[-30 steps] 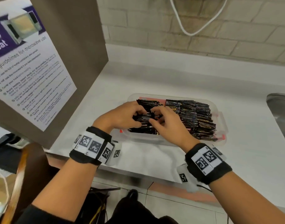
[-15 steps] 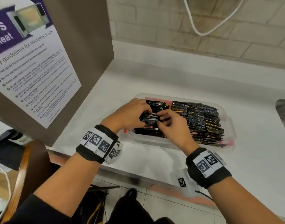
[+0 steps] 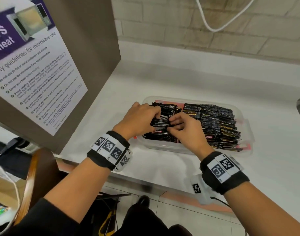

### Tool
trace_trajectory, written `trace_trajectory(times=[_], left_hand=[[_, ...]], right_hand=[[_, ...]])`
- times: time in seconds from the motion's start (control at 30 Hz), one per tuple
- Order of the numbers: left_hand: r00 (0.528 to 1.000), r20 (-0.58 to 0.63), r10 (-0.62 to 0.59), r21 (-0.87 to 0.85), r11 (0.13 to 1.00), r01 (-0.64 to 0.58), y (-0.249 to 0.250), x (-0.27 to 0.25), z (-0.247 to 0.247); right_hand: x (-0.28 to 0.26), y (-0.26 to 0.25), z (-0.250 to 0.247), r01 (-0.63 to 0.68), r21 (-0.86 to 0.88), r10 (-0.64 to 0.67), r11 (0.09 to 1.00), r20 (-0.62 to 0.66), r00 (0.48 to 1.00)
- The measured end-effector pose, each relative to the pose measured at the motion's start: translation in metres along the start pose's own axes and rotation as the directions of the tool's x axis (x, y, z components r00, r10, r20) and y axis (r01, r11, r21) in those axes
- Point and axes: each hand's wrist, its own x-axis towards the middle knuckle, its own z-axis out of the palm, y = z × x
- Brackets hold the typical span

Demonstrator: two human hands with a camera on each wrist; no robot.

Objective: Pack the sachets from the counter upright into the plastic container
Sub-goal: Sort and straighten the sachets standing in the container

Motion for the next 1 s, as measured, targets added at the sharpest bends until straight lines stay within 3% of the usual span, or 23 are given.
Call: trace_trajectory(times=[0.23,0.47,0.7,0.9,1.0], left_hand=[[0.996,0.08,0.03,0.124,0.992,-0.039,0.004,0.006,-0.003],[0.999,0.018,0.035,-0.023,0.999,-0.034,-0.001,0.001,-0.017],[0.994,-0.065,0.092,-0.092,0.991,-0.097,-0.003,0.004,-0.046],[0.977,-0.079,0.199,-0.15,0.966,-0.209,0.016,0.008,-0.059],[0.967,-0.141,0.214,-0.268,0.932,-0.245,0.023,0.008,-0.065]], right_hand=[[-0.001,0.002,0.002,0.041,-0.042,-0.041,0.998,0.0,0.999],[-0.005,-0.002,-0.004,0.092,0.092,-0.091,0.991,-0.015,0.996],[-0.014,-0.004,-0.008,0.25,0.16,-0.228,0.955,-0.145,0.963],[-0.006,-0.026,-0.019,0.309,0.057,-0.309,0.949,-0.025,0.951],[-0.002,-0.036,-0.029,0.234,0.212,-0.245,0.949,0.025,0.969]])
